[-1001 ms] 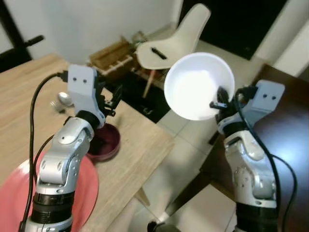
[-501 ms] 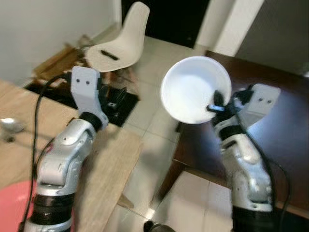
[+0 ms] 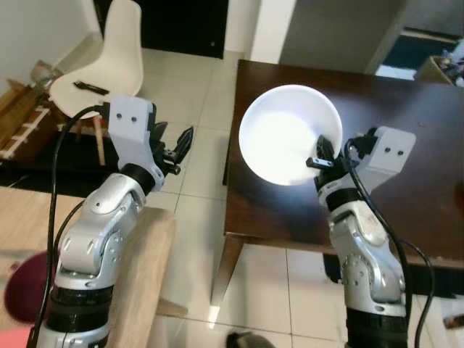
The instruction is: Setting the table
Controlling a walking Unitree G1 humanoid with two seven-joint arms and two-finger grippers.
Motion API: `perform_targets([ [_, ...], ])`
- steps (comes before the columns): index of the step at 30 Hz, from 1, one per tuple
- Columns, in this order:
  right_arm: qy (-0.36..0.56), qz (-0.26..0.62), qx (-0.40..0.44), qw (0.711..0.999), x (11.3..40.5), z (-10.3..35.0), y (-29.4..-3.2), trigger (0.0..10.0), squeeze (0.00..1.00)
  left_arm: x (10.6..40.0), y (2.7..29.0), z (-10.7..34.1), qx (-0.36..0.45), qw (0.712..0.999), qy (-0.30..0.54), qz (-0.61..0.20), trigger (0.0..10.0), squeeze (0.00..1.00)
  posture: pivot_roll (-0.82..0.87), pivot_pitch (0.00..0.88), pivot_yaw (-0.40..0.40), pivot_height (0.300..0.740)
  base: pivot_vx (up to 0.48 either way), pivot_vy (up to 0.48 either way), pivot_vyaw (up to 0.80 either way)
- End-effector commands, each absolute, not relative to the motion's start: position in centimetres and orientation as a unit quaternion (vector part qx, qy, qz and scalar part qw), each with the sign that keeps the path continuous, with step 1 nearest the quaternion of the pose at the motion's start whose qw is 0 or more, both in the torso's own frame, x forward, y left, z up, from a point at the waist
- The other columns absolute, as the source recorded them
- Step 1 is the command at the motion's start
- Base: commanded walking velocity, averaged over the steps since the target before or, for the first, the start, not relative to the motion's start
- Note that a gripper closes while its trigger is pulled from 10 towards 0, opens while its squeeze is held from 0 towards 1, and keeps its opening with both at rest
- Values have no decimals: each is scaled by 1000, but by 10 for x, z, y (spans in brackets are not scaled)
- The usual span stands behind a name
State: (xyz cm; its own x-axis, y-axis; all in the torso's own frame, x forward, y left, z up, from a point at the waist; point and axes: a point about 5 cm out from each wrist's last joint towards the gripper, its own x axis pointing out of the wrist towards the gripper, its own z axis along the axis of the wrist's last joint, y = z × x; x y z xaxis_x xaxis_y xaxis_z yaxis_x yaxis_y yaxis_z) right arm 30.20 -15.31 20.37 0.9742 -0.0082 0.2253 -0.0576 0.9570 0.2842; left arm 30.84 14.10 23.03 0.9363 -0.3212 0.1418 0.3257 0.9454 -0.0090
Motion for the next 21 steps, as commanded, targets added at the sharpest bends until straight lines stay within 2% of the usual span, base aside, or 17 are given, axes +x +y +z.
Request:
perform_targets([
  [1,-115,6,155,981,301,203,-156,10000,0,308,139,228,-13,983,-66,-169,10000,0,-47,48,10,740,0,0,-800],
  [8,-116,7,156,981,301,203,-156,10000,0,308,139,228,-12,983,-66,-169,10000,0,-47,48,10,740,0,0,-800],
  [12,-122,14,157,980,302,206,-155,10000,0,309,139,229,-9,984,-72,-164,10000,0,-47,48,10,740,0,0,0],
  [21,-124,14,157,980,301,206,-155,10000,0,310,141,228,-4,985,-75,-154,10000,0,-49,41,14,740,0,-467,0],
])
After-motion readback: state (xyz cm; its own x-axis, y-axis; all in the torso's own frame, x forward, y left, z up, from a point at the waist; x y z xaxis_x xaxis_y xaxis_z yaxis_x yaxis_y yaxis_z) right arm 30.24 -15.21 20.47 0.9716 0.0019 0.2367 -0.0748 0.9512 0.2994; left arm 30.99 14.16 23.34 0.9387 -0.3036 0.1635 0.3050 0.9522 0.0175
